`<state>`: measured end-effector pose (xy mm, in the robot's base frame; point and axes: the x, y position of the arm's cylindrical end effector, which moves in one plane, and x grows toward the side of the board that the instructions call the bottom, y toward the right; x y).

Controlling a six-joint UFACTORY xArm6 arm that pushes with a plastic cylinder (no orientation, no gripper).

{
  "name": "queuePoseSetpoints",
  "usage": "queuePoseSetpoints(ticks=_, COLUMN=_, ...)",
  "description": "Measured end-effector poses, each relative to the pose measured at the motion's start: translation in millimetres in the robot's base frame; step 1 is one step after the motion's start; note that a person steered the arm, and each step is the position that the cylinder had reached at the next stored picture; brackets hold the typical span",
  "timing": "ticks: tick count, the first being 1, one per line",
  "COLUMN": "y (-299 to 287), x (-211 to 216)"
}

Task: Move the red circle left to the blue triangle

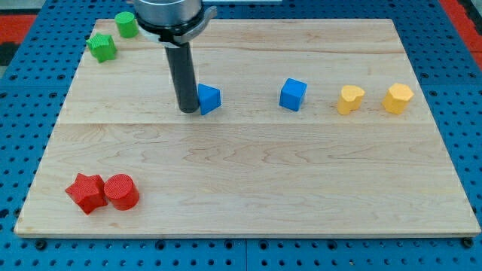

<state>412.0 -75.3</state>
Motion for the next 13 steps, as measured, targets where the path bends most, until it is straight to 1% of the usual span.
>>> queuePoseSetpoints(ticks=1, y=7, x=1)
queuePoseSetpoints(ticks=2, y=10, x=27)
queuePoseSetpoints(ticks=3, y=10, x=107)
queuePoseSetpoints(ticks=4, y=-18, x=175)
queuePoseSetpoints(ticks=5, y=-73, x=193)
queuePoseSetpoints(ticks=6, y=-100, x=157)
queuePoseSetpoints(ticks=7, y=-100, x=114)
queuePoseSetpoints(ticks=8, y=-97, x=97)
queuePoseSetpoints(ticks=9, y=-87, x=106)
queuePoseSetpoints(ticks=10, y=-115, x=63)
queuePoseSetpoints(ticks=11, y=-117, x=49)
queuePoseSetpoints(ticks=13, y=-116, x=60)
